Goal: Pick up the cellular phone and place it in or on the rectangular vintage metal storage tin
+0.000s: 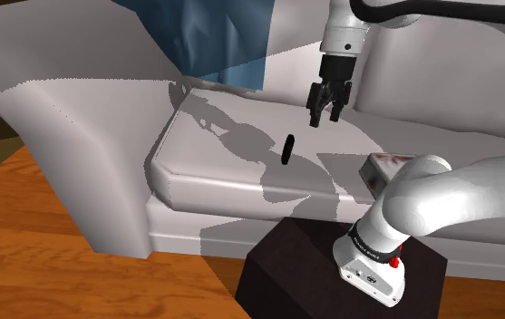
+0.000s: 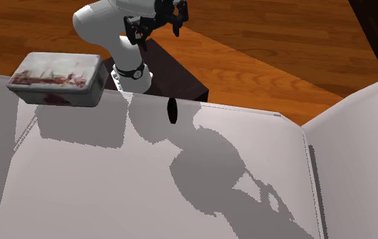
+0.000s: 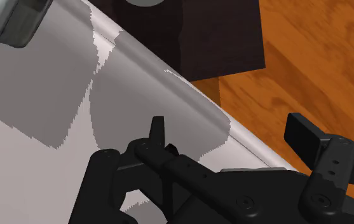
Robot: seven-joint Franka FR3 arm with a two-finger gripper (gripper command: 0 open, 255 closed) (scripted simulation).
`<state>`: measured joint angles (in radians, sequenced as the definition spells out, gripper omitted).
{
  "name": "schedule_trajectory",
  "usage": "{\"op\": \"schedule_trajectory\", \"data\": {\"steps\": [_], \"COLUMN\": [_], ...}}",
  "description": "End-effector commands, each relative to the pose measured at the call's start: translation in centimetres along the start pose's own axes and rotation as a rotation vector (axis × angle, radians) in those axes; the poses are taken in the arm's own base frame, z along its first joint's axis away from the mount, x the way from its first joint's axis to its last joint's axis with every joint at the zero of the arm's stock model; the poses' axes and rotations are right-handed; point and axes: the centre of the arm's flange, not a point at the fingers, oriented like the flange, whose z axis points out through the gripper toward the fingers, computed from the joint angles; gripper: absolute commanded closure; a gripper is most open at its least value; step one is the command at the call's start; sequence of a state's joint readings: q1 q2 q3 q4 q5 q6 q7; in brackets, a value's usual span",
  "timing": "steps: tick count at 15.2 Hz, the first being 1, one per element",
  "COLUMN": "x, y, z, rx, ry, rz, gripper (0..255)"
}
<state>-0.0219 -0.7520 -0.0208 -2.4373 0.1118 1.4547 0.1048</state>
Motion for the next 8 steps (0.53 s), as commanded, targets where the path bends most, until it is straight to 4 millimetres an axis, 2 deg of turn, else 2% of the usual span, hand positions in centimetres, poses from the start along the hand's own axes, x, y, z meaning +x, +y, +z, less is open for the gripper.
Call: {"op": "schedule_trajectory", "data": {"steps": [1, 8], "x": [0.0, 5.6], "y": [0.0, 3.0], "z": [0.0, 5.0], "rx": [0.000, -0.014], "ry": [0.000, 0.101], "rz": [0.000, -0.144], "gripper": [0, 0]}}
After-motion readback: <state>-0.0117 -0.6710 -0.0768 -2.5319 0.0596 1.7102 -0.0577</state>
